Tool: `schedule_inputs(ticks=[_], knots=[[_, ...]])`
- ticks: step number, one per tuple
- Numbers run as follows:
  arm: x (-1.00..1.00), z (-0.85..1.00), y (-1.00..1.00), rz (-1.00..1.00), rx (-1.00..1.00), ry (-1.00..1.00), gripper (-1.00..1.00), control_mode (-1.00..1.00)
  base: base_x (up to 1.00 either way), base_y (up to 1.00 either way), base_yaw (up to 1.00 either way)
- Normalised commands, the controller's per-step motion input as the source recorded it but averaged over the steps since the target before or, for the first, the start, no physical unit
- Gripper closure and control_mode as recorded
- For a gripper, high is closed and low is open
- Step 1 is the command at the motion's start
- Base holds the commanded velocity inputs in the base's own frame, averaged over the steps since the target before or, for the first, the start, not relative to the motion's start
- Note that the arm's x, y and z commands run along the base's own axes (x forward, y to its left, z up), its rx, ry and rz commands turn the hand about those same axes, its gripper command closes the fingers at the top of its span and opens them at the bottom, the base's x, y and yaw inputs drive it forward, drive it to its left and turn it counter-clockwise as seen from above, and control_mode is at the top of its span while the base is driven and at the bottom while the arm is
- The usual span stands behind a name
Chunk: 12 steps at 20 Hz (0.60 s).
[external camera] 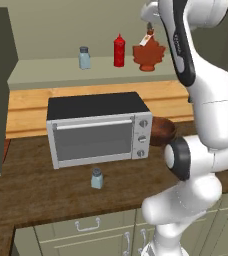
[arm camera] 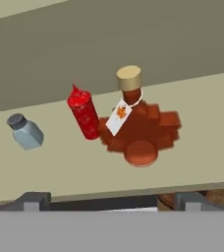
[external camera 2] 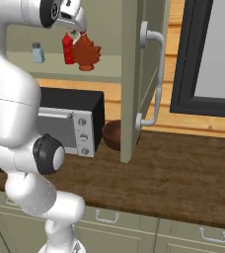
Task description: Put the shaker and condiment bottle from the counter next to their counterparts in the cabinet.
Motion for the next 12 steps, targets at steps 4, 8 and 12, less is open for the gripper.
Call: schedule_inputs(ticks=[4,8,12], knots=[[-1.0,-0.74,0.2,-0.01,0.0,-0.26,-1.0,-1.0,0.0,0.0,0.0],[-1.0,-0.9,0.19,-0.02,0.0,-0.27,-1.0,-1.0,0.0,0.0,0.0],[-1.0,-0.96,0.15,-0.03,0.0,-0.25,-1.0,-1.0,0.0,0.0,0.0]])
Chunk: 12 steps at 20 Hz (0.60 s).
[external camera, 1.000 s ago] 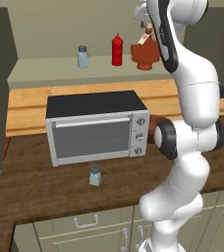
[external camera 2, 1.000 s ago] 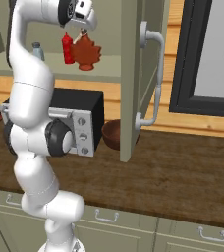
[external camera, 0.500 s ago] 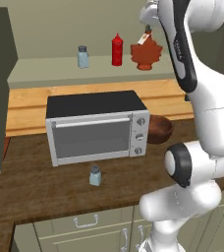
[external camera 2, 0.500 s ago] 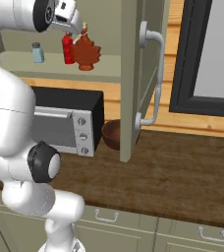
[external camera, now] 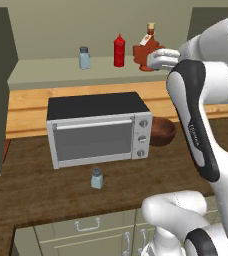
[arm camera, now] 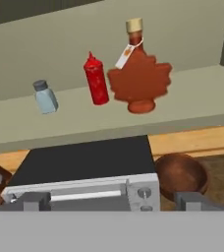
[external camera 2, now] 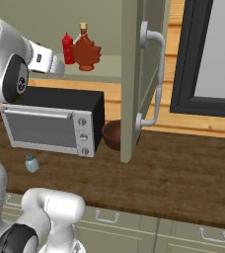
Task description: Put the shaker and condiment bottle from the counter next to their counterparts in the cabinet.
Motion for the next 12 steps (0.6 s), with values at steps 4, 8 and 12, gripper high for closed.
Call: schedule_inputs(ticks=[4,8,12], knots=[[-1.0,-0.98,0.13,-0.02,0.0,-0.19,-1.0,-1.0,0.0,0.0,0.0],[-1.0,-0.99,0.1,-0.04,0.01,-0.07,-1.0,-1.0,0.0,0.0,0.0],[-0.79,-0.73,0.17,-0.01,0.08,0.01,-1.0,-1.0,0.0,0.0,0.0]])
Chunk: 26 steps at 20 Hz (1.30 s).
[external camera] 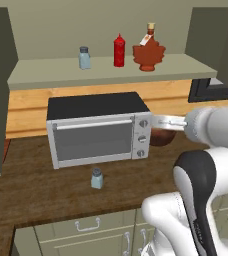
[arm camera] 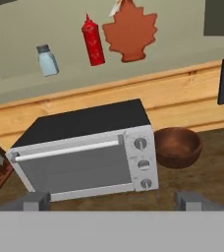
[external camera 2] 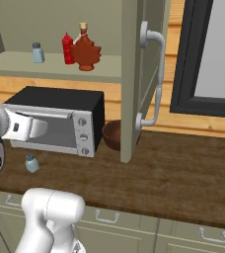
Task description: Put the shaker and condiment bottle from the counter next to their counterparts in the cabinet.
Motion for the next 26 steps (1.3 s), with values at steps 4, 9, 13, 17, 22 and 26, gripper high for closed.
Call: schedule_inputs(ticks=[4,9,13,17,22,26], knots=[[-0.3,-0.4,0.23,0.0,0.08,0.01,-1.0,-1.0,0.0,0.0,0.0],[-0.62,-0.67,0.42,0.0,0.04,0.08,-1.0,-1.0,0.0,0.0,0.0],[-0.53,-0.88,0.23,0.05,0.08,0.03,-1.0,-1.0,0.0,0.0,0.0],[0.03,-0.99,-0.41,0.49,0.28,0.19,-1.0,-1.0,0.0,0.0,0.0],[0.07,-0.75,0.06,0.17,0.27,0.16,-1.0,-1.0,0.0,0.0,0.0],[-0.09,-0.74,0.49,0.0,0.11,0.03,-1.0,-1.0,0.0,0.0,0.0]])
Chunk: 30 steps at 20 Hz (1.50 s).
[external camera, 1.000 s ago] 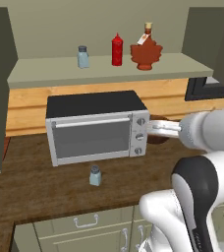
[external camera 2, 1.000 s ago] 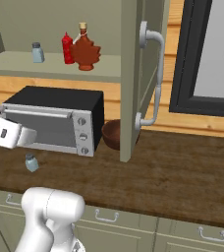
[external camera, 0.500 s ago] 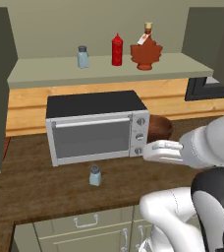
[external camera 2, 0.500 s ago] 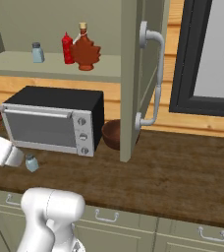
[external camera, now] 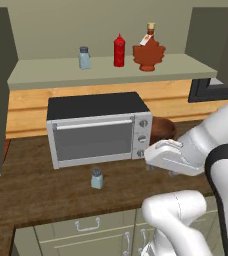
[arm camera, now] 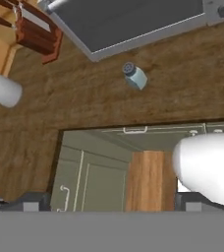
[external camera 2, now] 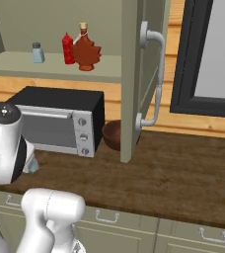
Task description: Put the shaker and condiment bottle from the counter next to their counterparts in the cabinet.
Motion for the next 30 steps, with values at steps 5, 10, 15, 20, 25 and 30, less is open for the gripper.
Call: schedule_inputs(ticks=[5,10,15,20,25,30], knots=[[0.13,-0.96,0.72,0.0,0.01,0.0,-1.0,-1.0,0.0,0.0,0.0],[0.23,-0.7,0.46,0.01,0.03,0.01,-1.0,-1.0,0.0,0.0,0.0],[0.21,-0.38,0.01,0.01,0.07,0.02,-1.0,-1.0,0.0,0.0,0.0],[0.64,-0.31,-0.17,0.04,0.0,0.0,-1.0,-1.0,0.0,0.0,0.0],[0.27,-0.31,0.01,0.0,0.01,0.0,-1.0,-1.0,0.0,0.0,0.0],[0.0,-0.24,0.07,0.0,0.02,-0.06,-1.0,-1.0,0.0,0.0,0.0]])
